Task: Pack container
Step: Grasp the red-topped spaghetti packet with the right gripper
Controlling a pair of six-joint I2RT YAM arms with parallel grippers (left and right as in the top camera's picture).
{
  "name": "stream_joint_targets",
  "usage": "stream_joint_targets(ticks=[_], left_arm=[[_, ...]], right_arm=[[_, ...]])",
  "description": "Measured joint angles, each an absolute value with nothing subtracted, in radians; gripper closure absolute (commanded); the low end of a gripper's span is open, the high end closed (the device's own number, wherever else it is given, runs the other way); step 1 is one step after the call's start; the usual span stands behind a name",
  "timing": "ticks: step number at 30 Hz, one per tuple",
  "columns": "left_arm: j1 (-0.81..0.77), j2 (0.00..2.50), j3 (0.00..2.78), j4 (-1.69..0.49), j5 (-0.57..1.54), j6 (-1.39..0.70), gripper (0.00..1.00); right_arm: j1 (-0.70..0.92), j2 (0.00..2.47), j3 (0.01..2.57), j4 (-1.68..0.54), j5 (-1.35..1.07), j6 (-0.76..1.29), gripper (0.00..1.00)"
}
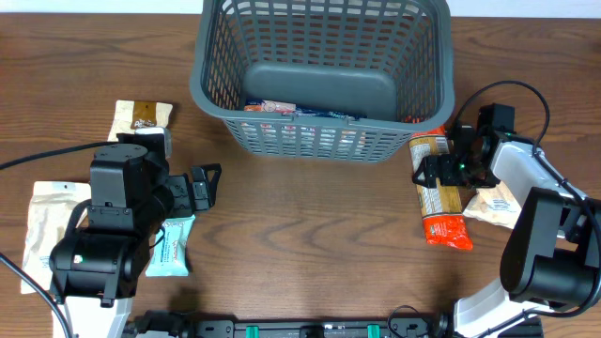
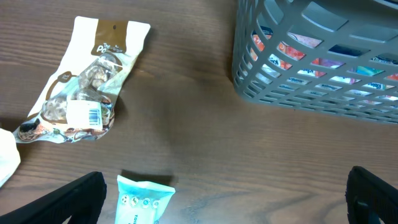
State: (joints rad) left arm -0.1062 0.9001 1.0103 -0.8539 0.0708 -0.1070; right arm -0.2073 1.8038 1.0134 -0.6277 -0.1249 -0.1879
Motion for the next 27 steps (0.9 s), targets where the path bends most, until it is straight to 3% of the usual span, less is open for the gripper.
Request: stream_joint_targets(ticks=[10,16,20,24,27], left_arm=[[-0.106,0.9,1.01,-0.854,0.071,-0.107,0.01],[-0.106,0.9,1.01,-0.854,0.071,-0.107,0.02],[-0.106,0.9,1.01,-0.854,0.071,-0.107,0.01],[-0.106,0.9,1.01,-0.854,0.071,-0.107,0.01],[-0.106,0.9,1.01,-0.853,0.071,-0.107,0.01]], right_arm=[[-0.205,1.803,0.996,-0.574,-0.108,-0.189,0.01],[-0.205,1.802,0.988,-0.553,-0.112,-0.189,0.06],[-0.205,1.802,0.987,-0.534,-0.128,-0.196,0.33],[-0.207,1.805,0.987,-0.525,-0.154,-0.198,0.77],[-0.212,1.806,0.988,-0.528,-0.184,-0.191,0.88]])
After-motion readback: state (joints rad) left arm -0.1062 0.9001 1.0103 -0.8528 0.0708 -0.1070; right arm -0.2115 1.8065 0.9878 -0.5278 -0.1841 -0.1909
